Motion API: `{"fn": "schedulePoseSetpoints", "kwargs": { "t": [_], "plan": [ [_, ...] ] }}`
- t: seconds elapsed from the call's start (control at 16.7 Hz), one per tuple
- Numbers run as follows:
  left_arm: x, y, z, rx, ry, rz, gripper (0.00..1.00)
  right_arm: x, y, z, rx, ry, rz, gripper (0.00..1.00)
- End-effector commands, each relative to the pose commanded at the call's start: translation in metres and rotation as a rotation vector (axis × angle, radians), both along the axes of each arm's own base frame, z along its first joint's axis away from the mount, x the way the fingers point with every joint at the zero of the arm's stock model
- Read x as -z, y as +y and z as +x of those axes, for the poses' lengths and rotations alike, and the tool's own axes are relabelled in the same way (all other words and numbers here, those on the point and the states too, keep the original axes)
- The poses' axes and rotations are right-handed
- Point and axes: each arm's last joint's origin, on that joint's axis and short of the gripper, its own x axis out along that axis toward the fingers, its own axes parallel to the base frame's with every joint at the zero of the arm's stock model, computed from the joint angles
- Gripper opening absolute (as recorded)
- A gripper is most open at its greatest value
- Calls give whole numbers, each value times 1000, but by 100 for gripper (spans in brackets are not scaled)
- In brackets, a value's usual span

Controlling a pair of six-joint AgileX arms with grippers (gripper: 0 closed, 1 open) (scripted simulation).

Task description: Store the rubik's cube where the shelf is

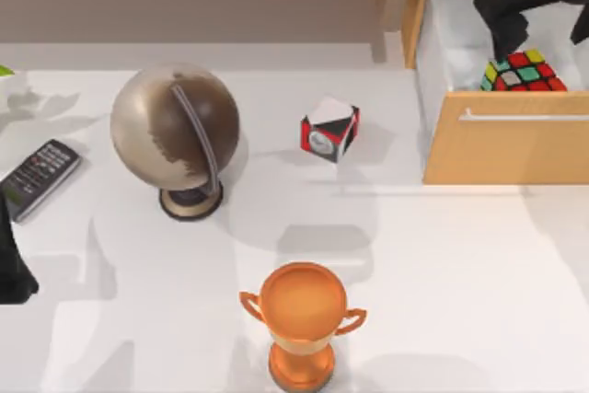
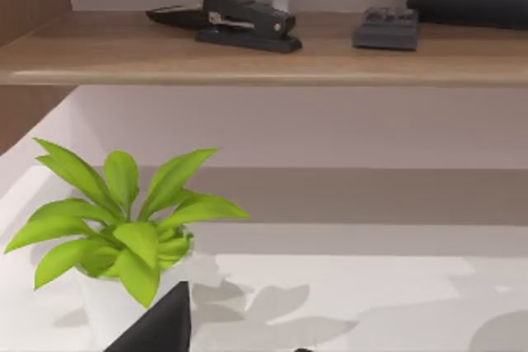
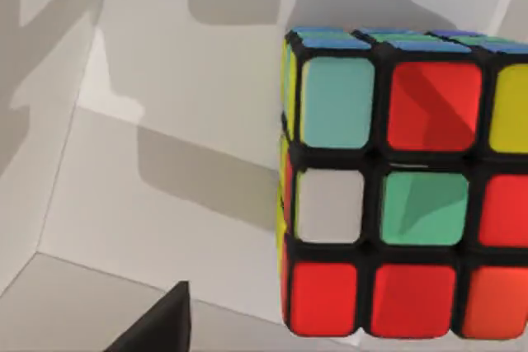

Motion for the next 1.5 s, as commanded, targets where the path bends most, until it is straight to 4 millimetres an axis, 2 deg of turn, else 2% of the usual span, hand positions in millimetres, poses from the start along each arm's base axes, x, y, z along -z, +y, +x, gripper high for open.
{"fn": "schedulePoseSetpoints", "kwargs": {
  "t": [0.12, 0.6, 0.78, 1.14, 1.38, 1.5],
  "plan": [
    [0, 0, 0, 0, 0, 0, 100, 4, -5, 2, 23, 19, 4, 100],
    [0, 0, 0, 0, 0, 0, 100, 9, -4, 0, 23, 20, 4, 100],
    [0, 0, 0, 0, 0, 0, 100, 21, -3, 0, 22, 19, 3, 100],
    [0, 0, 0, 0, 0, 0, 100, 62, -2, 11, 23, 20, 4, 100],
    [0, 0, 0, 0, 0, 0, 100, 64, -2, 11, 23, 19, 4, 100],
    [0, 0, 0, 0, 0, 0, 100, 64, -2, 11, 23, 19, 4, 85]
  ]
}}
